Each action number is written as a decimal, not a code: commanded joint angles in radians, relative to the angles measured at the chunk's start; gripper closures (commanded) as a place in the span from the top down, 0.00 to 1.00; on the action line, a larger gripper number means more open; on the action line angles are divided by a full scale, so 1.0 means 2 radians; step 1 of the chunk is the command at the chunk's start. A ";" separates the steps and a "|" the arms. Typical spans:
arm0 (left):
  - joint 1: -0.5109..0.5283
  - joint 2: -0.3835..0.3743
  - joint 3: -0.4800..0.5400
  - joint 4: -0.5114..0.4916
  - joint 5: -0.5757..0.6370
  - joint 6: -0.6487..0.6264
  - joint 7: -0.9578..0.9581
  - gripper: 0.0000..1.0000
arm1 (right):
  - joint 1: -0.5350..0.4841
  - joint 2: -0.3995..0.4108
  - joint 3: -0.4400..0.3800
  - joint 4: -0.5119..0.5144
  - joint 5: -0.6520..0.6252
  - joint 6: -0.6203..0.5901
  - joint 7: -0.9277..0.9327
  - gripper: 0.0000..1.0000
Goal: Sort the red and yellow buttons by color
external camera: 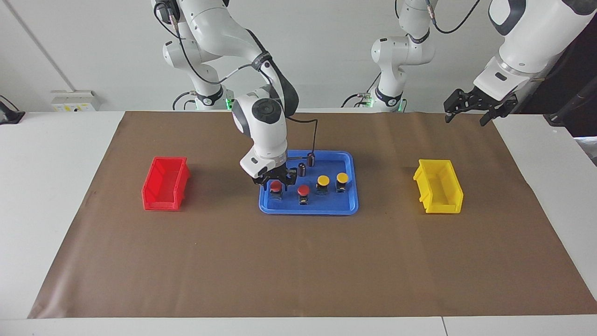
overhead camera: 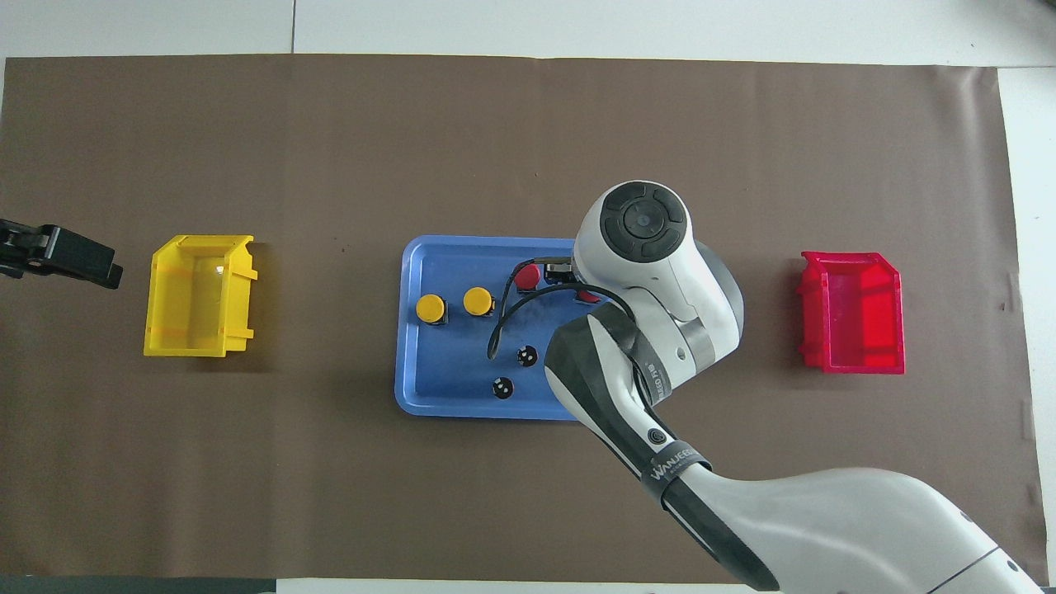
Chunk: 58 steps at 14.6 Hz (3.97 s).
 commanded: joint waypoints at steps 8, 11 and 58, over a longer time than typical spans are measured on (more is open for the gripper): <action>-0.153 -0.048 -0.015 -0.235 -0.002 0.294 -0.240 0.78 | -0.038 -0.026 -0.004 0.077 -0.001 -0.127 -0.073 0.17; -0.216 0.002 -0.014 -0.250 -0.002 0.353 -0.316 0.77 | -0.122 -0.100 -0.003 0.057 0.001 -0.210 -0.191 0.17; 0.038 -0.027 -0.001 -0.358 0.027 0.381 -0.039 0.01 | 0.058 0.081 -0.001 0.167 -0.017 -0.043 0.067 0.70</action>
